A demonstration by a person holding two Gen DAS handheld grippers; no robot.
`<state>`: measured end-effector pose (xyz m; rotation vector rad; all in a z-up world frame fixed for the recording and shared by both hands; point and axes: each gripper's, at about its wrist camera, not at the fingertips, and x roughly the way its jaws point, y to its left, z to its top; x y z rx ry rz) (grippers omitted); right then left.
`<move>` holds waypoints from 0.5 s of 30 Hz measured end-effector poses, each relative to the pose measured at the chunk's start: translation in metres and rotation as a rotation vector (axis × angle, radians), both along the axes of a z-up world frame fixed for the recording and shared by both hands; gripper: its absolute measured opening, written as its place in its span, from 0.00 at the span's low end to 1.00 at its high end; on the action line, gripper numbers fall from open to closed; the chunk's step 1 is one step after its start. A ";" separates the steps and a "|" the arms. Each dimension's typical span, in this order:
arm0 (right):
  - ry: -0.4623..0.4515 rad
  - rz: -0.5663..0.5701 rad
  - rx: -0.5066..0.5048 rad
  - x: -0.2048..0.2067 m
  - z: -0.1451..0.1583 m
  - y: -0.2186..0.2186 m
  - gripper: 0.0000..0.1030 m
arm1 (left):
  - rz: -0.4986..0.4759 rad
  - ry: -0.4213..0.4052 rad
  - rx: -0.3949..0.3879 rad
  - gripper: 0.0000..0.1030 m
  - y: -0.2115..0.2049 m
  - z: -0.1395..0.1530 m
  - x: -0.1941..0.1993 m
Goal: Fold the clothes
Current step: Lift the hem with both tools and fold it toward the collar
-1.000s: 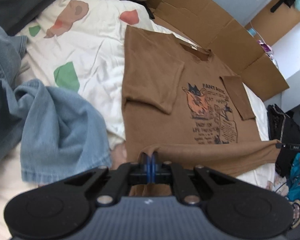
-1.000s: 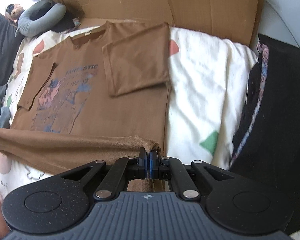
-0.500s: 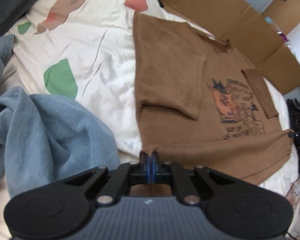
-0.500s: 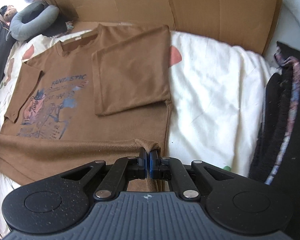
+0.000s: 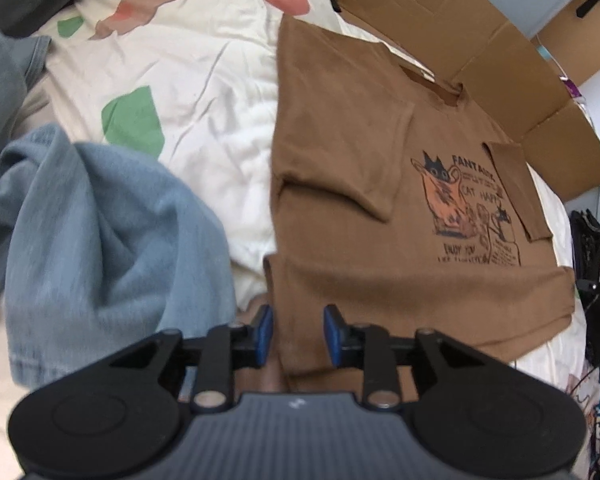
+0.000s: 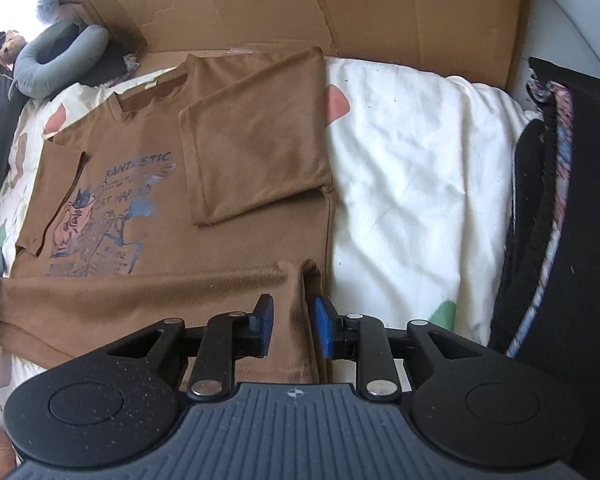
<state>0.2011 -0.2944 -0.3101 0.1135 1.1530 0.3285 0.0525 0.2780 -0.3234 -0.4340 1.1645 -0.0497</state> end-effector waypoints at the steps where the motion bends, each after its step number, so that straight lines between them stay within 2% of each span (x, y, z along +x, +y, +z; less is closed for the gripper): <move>1: 0.002 -0.001 0.002 -0.003 0.001 -0.001 0.24 | 0.008 0.004 -0.003 0.31 0.001 0.000 -0.003; 4: 0.015 0.004 0.003 -0.013 0.002 -0.001 0.24 | 0.030 0.018 -0.014 0.36 0.003 -0.004 -0.009; 7: 0.037 0.011 -0.002 -0.022 -0.003 -0.002 0.24 | 0.039 0.024 -0.032 0.36 0.005 -0.009 -0.013; 12: 0.049 0.010 -0.024 -0.028 -0.014 -0.005 0.24 | 0.050 0.027 -0.061 0.35 0.008 -0.015 -0.015; 15: 0.049 0.014 -0.025 -0.026 -0.021 -0.005 0.24 | 0.057 0.033 -0.075 0.30 0.009 -0.018 -0.015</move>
